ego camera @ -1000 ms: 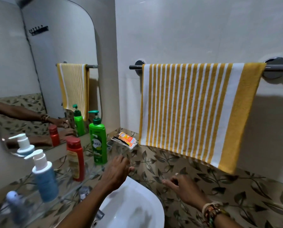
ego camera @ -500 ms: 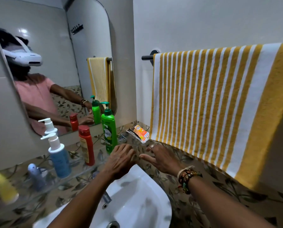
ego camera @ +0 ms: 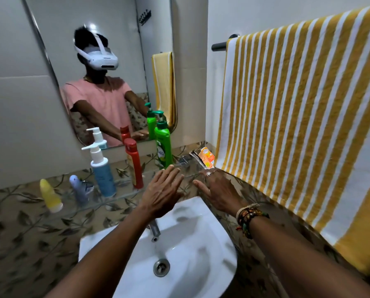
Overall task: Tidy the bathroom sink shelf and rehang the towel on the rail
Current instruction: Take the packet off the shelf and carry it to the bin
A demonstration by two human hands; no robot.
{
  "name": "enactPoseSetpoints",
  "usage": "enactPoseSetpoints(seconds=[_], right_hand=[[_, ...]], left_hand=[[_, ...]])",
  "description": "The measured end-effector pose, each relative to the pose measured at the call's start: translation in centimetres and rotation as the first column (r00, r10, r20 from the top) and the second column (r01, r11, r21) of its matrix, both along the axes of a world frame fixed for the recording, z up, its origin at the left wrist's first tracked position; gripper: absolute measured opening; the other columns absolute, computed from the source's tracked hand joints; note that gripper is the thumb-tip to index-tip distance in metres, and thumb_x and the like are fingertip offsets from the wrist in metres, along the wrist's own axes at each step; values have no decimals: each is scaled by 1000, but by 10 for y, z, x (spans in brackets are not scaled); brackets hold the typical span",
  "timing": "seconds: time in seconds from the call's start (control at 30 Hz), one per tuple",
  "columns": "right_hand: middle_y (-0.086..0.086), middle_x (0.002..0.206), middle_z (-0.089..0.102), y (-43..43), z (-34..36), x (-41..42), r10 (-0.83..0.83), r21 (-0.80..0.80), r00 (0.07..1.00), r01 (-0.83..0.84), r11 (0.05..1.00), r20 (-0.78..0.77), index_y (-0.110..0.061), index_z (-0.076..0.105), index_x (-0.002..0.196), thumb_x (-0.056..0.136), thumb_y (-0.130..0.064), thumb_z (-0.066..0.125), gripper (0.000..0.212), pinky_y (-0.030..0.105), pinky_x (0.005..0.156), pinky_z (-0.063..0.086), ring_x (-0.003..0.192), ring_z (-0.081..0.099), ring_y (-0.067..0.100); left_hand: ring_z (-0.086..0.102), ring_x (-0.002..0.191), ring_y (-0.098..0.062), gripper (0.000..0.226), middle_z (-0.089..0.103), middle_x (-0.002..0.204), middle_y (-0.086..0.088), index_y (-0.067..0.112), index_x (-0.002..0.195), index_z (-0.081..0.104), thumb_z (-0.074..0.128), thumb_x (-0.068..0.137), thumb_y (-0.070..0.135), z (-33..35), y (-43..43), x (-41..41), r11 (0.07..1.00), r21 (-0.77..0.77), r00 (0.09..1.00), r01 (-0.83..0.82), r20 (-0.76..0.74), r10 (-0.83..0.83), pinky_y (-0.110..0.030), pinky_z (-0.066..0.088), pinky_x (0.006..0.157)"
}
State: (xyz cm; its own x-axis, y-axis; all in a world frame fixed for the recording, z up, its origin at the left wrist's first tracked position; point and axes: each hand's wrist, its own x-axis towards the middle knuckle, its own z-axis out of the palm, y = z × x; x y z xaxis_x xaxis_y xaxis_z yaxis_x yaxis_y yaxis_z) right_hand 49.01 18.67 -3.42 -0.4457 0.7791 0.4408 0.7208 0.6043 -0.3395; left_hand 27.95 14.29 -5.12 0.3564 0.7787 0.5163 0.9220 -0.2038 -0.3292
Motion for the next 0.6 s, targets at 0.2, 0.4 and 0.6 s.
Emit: enactPoseSetpoints(seconds=[0.2,0.4,0.6], right_hand=[[12,134,57,8,4,-17,29,46,1000,-29,999,-9,-10,53,137,103,-44,42,50,39,103,44,124,54,27],[16,128,59,13,28,-28,46,90,992,-35,995,-118,-5,56,133,103,-29,48,39,35,99,43,119,55,29],[12,129,60,26,50,-29,-42,22,976,47,999,-213,-8,57,131,106,-29,41,37,33,99,42,120,54,27]], left_hand=[[41,138,-31,60,50,143,-13,12,135,53,60,87,49,4,1,-14,995,-38,996,-90,-29,89,-46,34,112],[46,132,-31,53,53,138,-13,13,132,53,57,89,44,18,14,-19,1000,-3,999,-16,-31,16,-44,40,107],[50,124,-28,47,56,132,-11,12,129,55,51,91,40,37,31,-10,993,23,993,116,-19,-116,-39,44,102]])
